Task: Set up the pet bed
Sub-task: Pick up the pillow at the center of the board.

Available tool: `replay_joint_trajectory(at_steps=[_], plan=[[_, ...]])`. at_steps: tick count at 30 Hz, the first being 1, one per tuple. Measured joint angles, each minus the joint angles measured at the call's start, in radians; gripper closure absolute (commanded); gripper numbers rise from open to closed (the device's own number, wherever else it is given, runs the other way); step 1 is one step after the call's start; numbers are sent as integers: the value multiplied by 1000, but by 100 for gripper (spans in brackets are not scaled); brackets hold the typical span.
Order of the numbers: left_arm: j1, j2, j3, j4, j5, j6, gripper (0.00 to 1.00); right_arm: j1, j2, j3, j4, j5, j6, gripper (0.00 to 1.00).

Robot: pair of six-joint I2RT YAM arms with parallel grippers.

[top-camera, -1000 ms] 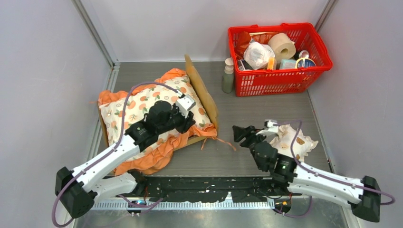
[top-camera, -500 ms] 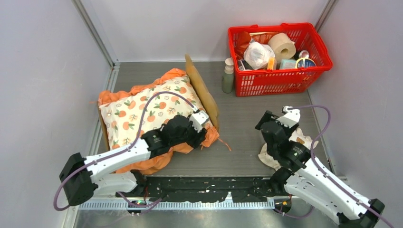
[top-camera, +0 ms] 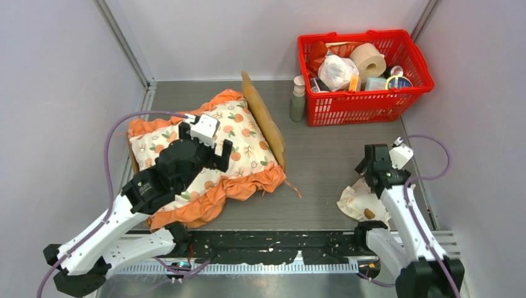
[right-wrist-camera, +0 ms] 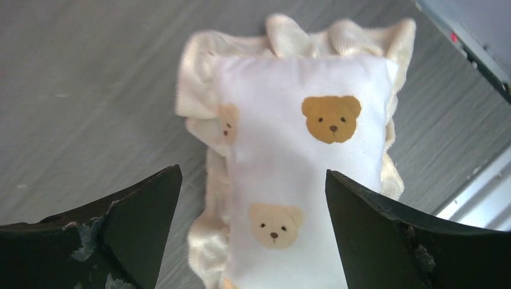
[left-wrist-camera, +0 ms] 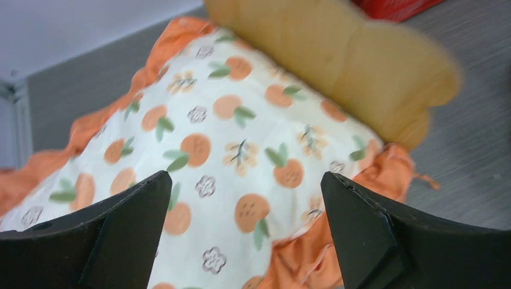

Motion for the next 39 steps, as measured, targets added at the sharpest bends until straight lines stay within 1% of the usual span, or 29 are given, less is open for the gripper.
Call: replay_joint_trajectory(at_steps=[3, 5, 7, 9, 10, 11, 12, 14, 17, 20, 23, 25, 28, 32, 34, 37, 38, 39], plan=[[71, -43, -51, -80, -35, -41, 1, -71, 145, 8, 4, -45, -2, 4], [132, -77, -112, -125, -43, -68, 0, -102, 230, 7, 5, -60, -4, 1], [192, -124, -164, -168, -56, -93, 0, -122, 272, 5, 13, -66, -5, 7], [235, -167, -193, -190, -71, -112, 0, -132, 280, -3, 34, -74, -7, 23], [249, -177, -199, -195, -78, -121, 0, -134, 282, -7, 43, -79, -8, 44], [268, -187, -201, -200, -91, -130, 0, -135, 286, -8, 49, -84, -11, 57], [282, -195, -201, -201, -103, -140, 1, -135, 293, -8, 55, -85, -19, 78], [315, -195, -201, -204, -121, -159, 2, -135, 299, -8, 64, -89, -42, 93], [383, -188, -201, -228, -143, -205, 3, -135, 262, 11, 58, -99, -107, 95], [451, -198, -201, -244, -146, -253, 4, -135, 137, 81, 42, -138, -187, 95], [491, -206, -200, -246, -134, -288, 4, -131, -18, 222, 42, -219, -268, 95], [499, -207, -190, -257, -131, -304, 4, -126, -79, 322, 45, -284, -308, 95], [503, -202, -166, -268, -122, -308, 4, -116, -129, 484, 49, -423, -349, 95], [503, -227, -150, -275, -117, -303, 3, -92, -134, 645, 63, -636, -347, 95], [503, -246, -150, -286, -122, -302, 2, -58, -120, 703, 89, -723, -323, 95], [503, -271, -150, -299, -143, -293, 1, 48, -91, 755, 145, -792, -286, 94], [503, -276, -150, -301, -156, -290, 0, 92, -74, 768, 153, -792, -282, 95], [503, -279, -152, -302, -179, -283, 0, 166, -47, 791, 159, -766, -278, 95]])
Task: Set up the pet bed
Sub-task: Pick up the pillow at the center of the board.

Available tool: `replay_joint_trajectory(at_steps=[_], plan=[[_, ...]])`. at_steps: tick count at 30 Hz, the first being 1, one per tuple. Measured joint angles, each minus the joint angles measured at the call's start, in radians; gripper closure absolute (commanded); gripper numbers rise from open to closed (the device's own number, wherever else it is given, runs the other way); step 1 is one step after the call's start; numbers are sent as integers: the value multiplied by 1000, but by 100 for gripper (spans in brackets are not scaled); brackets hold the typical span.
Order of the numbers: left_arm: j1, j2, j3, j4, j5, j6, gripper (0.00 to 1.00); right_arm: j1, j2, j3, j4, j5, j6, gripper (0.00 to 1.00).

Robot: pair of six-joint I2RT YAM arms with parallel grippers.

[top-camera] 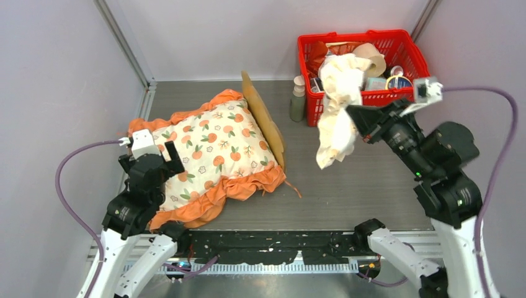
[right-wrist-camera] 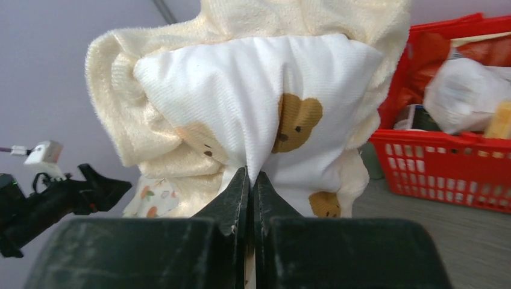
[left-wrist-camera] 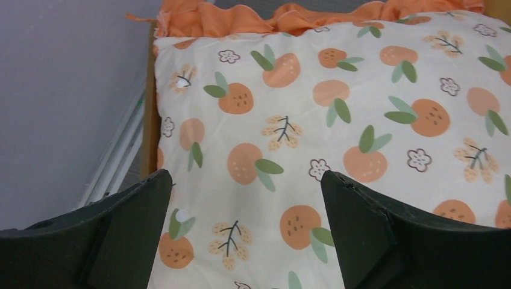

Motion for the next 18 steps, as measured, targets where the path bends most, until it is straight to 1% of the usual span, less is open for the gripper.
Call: replay_joint_trajectory(at_steps=[4, 6, 8, 9, 10, 13, 16, 18], plan=[[25, 11, -16, -13, -111, 7, 1, 339, 168, 98, 26, 138, -25, 95], [88, 29, -28, -18, -134, 7, 1, 471, 292, 166, 29, 203, -48, 95], [185, 51, -34, -29, -114, 2, 0, 555, 405, 231, 42, 247, -73, 95], [243, 59, -37, -32, -90, -3, 0, 590, 499, 270, 66, 273, -91, 95], [301, 62, -41, -33, -60, -10, 0, 614, 523, 276, 74, 279, -96, 95], [423, 62, -53, -38, -3, -32, 0, 671, 704, 341, 79, 317, -131, 95], [455, 64, -54, -55, -21, -63, 0, 694, 856, 409, 70, 339, -165, 95], [469, 62, -67, -57, -61, -88, 1, 700, 961, 485, 46, 350, -191, 94]])
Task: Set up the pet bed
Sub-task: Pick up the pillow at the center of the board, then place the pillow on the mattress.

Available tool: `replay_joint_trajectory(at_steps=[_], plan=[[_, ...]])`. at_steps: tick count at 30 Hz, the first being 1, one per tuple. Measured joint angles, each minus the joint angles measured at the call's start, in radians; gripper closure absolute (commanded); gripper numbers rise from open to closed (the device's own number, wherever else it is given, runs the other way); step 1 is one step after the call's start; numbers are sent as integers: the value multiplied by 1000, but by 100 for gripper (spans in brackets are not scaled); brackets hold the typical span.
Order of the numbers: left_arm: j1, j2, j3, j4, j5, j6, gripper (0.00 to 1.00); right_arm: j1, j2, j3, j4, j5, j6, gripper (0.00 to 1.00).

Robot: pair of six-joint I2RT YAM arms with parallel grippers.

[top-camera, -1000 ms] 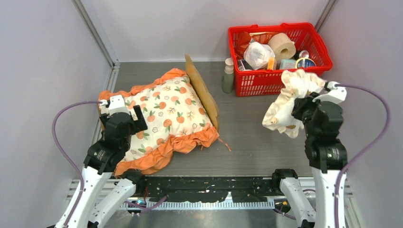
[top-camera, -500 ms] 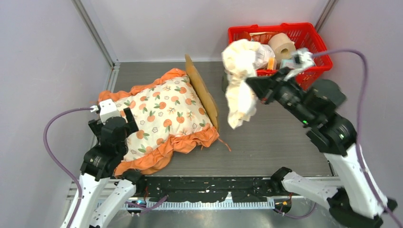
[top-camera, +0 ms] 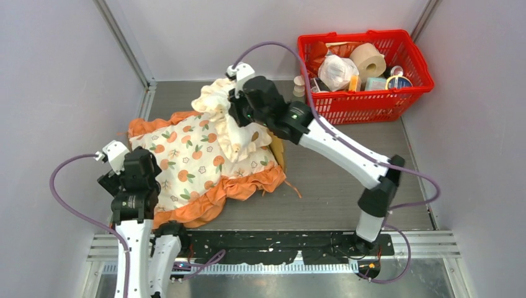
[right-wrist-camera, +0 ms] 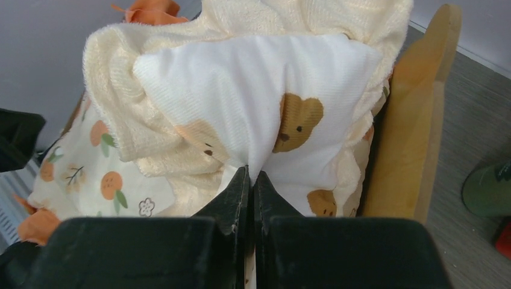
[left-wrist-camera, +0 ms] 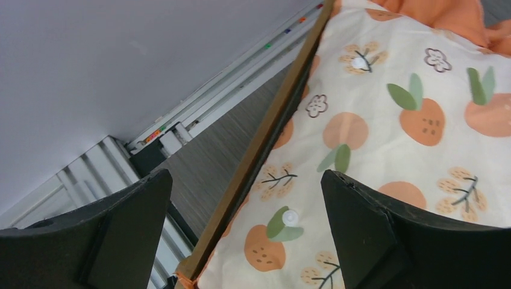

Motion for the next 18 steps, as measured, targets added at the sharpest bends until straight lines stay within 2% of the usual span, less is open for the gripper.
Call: replay_joint_trajectory(at_steps=[6, 13, 18], plan=[[46, -34, -51, -3, -32, -43, 2, 0, 225, 156, -51, 42, -30, 94], [48, 8, -51, 4, -28, -45, 5, -5, 371, 260, -174, 162, 16, 92], [48, 11, -51, 19, -10, -45, 6, -5, 401, 307, -235, 245, 34, 94]])
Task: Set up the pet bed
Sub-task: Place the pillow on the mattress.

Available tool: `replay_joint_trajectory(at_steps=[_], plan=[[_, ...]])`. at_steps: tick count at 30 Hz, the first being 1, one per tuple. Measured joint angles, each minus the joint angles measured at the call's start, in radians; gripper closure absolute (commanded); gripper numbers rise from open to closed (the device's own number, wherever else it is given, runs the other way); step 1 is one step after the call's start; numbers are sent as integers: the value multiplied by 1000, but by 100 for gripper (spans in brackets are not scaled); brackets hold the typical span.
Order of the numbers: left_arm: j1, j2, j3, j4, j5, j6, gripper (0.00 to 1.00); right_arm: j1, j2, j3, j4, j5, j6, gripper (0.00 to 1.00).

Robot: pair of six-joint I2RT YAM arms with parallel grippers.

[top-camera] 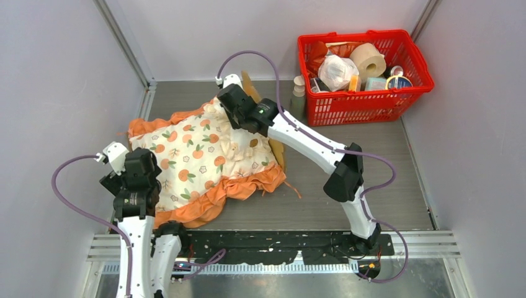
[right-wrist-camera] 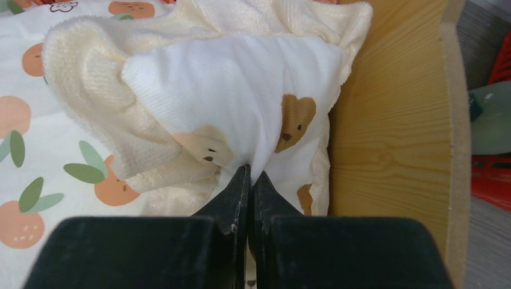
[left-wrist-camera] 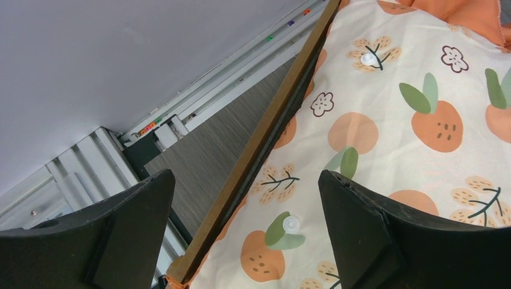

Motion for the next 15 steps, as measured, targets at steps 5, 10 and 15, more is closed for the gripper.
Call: replay_joint_trajectory(at_steps=[5, 10, 15], plan=[[0, 5, 0, 8, 19, 1, 7, 0, 18, 61, -61, 60, -22, 95], [0, 7, 0, 14, 43, 0, 8, 0, 32, 125, -143, 85, -45, 95], [0, 18, 0, 14, 64, 0, 8, 0, 32, 181, -179, 84, -72, 95]])
